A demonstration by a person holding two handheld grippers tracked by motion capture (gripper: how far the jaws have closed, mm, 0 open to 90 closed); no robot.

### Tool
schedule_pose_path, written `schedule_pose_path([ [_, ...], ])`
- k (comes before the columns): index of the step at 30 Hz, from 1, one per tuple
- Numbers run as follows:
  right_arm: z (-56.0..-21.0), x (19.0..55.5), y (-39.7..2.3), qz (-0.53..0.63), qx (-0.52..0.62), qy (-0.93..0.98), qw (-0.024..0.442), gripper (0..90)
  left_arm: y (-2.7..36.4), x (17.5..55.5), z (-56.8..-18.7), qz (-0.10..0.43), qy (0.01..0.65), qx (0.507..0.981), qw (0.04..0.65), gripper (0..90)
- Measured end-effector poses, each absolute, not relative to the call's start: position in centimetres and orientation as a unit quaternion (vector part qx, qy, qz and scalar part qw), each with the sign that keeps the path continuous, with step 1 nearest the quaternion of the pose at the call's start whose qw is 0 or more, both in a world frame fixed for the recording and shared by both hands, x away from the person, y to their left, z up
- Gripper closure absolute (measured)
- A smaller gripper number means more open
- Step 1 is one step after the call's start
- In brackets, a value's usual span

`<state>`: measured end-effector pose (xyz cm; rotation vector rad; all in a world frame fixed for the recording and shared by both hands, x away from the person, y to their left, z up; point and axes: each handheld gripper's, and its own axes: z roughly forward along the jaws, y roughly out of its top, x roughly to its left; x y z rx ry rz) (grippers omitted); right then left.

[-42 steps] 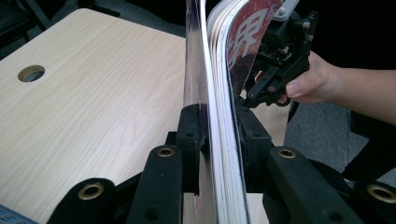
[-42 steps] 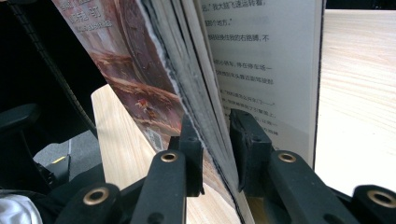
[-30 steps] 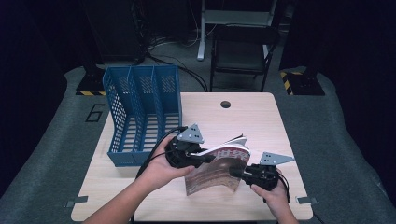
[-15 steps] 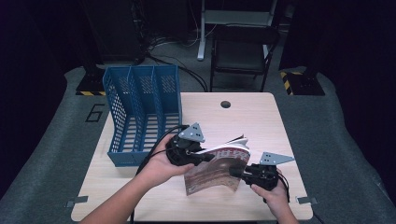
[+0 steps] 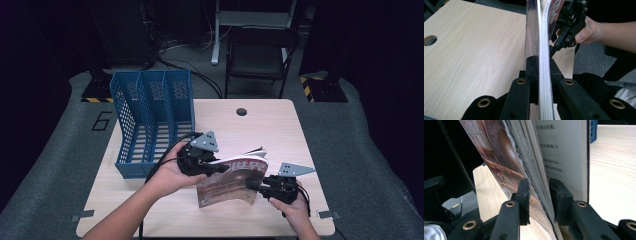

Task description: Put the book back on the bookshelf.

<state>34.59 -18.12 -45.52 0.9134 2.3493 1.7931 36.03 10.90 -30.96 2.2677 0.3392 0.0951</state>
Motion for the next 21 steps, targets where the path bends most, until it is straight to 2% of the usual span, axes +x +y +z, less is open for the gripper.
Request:
schedule_pose_path([
  [21, -45.45, 34.57, -18.11, 0.582, 0.293, 0.758, 0.024, 70.7, 10.32, 36.31, -30.45, 0.031, 0.149, 0.915, 0.373, 82.4],
])
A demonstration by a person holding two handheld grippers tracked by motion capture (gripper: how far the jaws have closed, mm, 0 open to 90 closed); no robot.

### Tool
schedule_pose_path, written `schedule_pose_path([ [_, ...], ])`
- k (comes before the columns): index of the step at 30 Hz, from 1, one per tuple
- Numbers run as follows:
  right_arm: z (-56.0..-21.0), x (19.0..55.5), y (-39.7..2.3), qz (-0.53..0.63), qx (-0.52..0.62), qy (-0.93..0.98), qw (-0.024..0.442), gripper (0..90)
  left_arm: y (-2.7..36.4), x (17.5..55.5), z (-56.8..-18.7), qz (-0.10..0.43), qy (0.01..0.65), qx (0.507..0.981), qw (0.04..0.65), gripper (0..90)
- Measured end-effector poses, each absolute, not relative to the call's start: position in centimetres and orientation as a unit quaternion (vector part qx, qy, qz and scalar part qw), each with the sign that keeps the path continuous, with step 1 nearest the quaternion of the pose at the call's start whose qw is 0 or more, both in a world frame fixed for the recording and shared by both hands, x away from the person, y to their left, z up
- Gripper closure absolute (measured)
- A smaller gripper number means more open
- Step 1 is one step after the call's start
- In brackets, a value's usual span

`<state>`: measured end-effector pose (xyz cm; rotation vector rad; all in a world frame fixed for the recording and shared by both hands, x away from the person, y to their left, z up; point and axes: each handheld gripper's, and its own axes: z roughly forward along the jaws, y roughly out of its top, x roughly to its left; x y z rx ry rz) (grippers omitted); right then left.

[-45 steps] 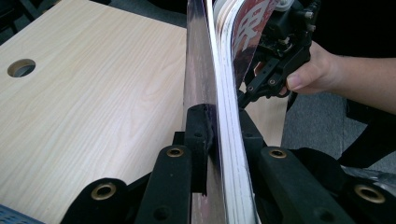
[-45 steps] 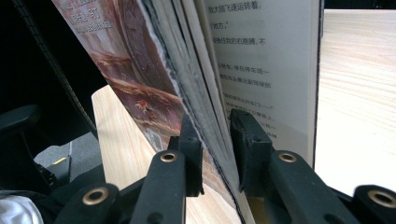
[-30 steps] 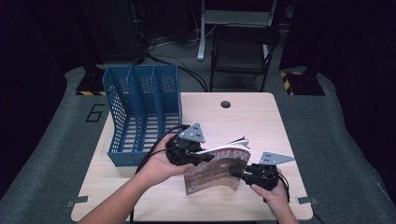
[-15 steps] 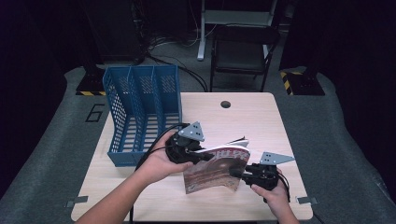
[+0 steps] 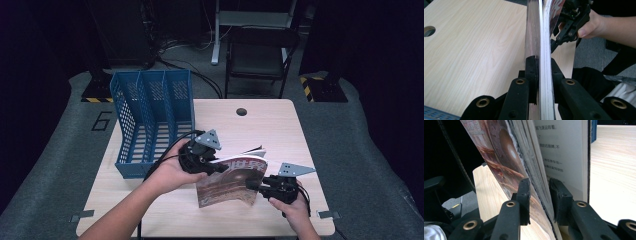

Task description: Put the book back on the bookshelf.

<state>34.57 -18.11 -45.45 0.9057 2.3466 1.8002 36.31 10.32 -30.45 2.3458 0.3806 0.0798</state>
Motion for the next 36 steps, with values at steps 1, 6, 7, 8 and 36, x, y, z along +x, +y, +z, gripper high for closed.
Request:
schedule_pose_path([
  [1, -45.45, 34.57, -18.11, 0.582, 0.293, 0.759, 0.024, 70.7, 10.25, 36.29, -30.43, 0.030, 0.151, 0.916, 0.370, 82.1],
  [6, -45.44, 34.57, -18.11, 0.582, 0.292, 0.759, 0.025, 70.7, 10.15, 36.36, -30.44, 0.027, 0.147, 0.921, 0.361, 81.5],
  [7, -45.43, 34.56, -18.12, 0.581, 0.293, 0.759, 0.025, 70.7, 10.13, 36.40, -30.52, 0.028, 0.149, 0.920, 0.361, 81.2],
  [8, -45.43, 34.55, -18.12, 0.581, 0.293, 0.759, 0.025, 70.7, 10.16, 36.48, -30.58, 0.025, 0.147, 0.922, 0.356, 81.0],
  [36, -45.26, 34.51, -18.06, 0.583, 0.290, 0.758, 0.024, 74.7, 10.12, 36.68, -30.50, 0.054, 0.156, 0.923, 0.348, 84.0],
])
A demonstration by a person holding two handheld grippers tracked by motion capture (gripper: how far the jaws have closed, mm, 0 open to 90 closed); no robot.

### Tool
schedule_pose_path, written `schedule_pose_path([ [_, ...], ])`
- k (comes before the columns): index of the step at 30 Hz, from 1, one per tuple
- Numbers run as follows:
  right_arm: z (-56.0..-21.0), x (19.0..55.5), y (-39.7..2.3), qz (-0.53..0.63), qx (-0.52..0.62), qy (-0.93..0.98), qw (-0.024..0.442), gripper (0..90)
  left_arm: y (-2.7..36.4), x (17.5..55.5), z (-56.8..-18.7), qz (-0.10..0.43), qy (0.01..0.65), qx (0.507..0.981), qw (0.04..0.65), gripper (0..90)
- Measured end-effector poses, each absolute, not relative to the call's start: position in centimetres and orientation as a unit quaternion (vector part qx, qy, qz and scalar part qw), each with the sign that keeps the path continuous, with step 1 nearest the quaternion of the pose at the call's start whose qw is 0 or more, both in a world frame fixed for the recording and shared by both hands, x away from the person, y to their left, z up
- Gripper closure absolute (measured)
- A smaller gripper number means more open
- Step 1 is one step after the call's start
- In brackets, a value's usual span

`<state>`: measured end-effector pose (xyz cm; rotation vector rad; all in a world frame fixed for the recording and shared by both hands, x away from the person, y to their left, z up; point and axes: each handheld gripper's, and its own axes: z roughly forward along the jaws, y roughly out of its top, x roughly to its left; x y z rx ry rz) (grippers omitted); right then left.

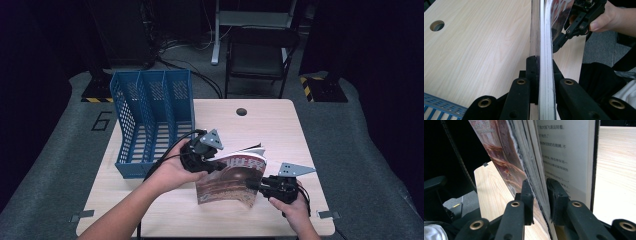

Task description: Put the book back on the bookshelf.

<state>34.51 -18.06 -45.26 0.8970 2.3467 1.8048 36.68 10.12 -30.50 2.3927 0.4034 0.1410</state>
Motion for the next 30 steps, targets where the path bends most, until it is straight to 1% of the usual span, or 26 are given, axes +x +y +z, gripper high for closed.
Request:
schedule_pose_path([
  [7, -45.3, 34.5, -18.2, 0.586, 0.293, 0.755, 0.023, 69.9, 10.2, 36.7, -29.8, 0.057, 0.163, 0.921, 0.351, 84.0],
  [21, -45.5, 34.6, -17.9, 0.585, 0.290, 0.757, 0.016, 65.8, 10.6, 36.2, -28.0, 0.062, 0.173, 0.916, 0.357, 84.1],
  [30, -45.7, 34.6, -17.9, 0.583, 0.297, 0.756, 0.021, 60.2, 11.2, 36.3, -26.4, 0.066, 0.180, 0.910, 0.367, 84.1],
])
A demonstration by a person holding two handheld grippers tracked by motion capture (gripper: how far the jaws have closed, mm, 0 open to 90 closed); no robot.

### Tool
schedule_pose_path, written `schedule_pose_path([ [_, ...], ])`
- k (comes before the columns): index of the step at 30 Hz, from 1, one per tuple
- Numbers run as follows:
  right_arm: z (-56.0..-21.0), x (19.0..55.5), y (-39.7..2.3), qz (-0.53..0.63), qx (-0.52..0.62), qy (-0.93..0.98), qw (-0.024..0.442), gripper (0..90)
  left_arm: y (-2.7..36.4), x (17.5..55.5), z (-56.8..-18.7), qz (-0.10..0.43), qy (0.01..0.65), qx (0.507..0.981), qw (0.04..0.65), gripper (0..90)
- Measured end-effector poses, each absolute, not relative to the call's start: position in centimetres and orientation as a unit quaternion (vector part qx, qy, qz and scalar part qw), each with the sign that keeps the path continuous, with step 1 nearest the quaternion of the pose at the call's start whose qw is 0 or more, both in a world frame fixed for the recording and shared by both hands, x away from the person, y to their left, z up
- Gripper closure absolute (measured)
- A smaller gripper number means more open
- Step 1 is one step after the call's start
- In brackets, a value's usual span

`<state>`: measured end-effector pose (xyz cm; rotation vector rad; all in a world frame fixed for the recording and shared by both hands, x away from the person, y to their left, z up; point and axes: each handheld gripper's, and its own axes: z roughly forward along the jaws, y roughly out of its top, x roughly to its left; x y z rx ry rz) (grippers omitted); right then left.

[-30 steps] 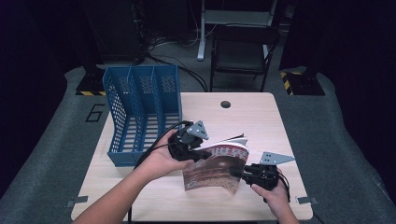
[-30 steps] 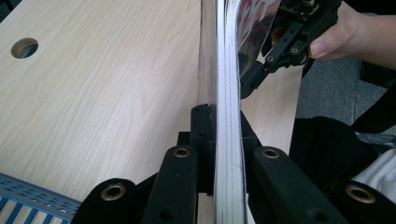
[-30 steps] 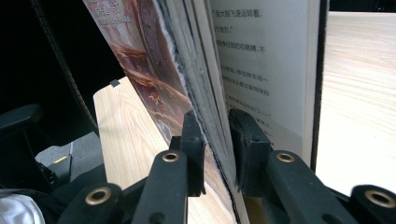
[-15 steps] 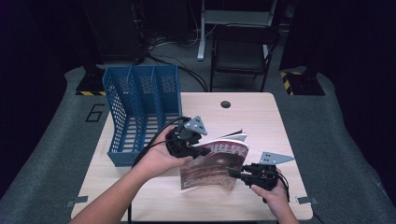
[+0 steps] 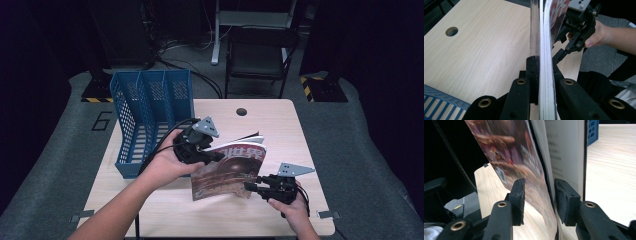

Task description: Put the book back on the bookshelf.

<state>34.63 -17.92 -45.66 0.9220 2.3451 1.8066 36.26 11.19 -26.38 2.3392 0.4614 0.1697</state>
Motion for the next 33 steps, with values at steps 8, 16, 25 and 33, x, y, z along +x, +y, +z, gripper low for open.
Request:
schedule_pose_path([
  [8, -45.8, 34.7, -18.1, 0.580, 0.308, 0.753, 0.029, 57.4, 12.1, 36.2, -24.1, 0.075, 0.183, 0.906, 0.373, 84.0],
  [16, -45.9, 34.6, -18.0, 0.578, 0.308, 0.755, 0.029, 55.1, 13.1, 36.3, -22.2, 0.082, 0.192, 0.902, 0.378, 84.0],
  [25, -46.0, 34.7, -17.7, 0.573, 0.305, 0.760, 0.035, 53.0, 13.8, 36.4, -21.1, 0.084, 0.198, 0.899, 0.381, 84.0],
  [33, -46.1, 34.8, -17.7, 0.573, 0.302, 0.761, 0.036, 51.5, 14.9, 36.6, -20.2, 0.089, 0.206, 0.895, 0.385, 84.0],
])
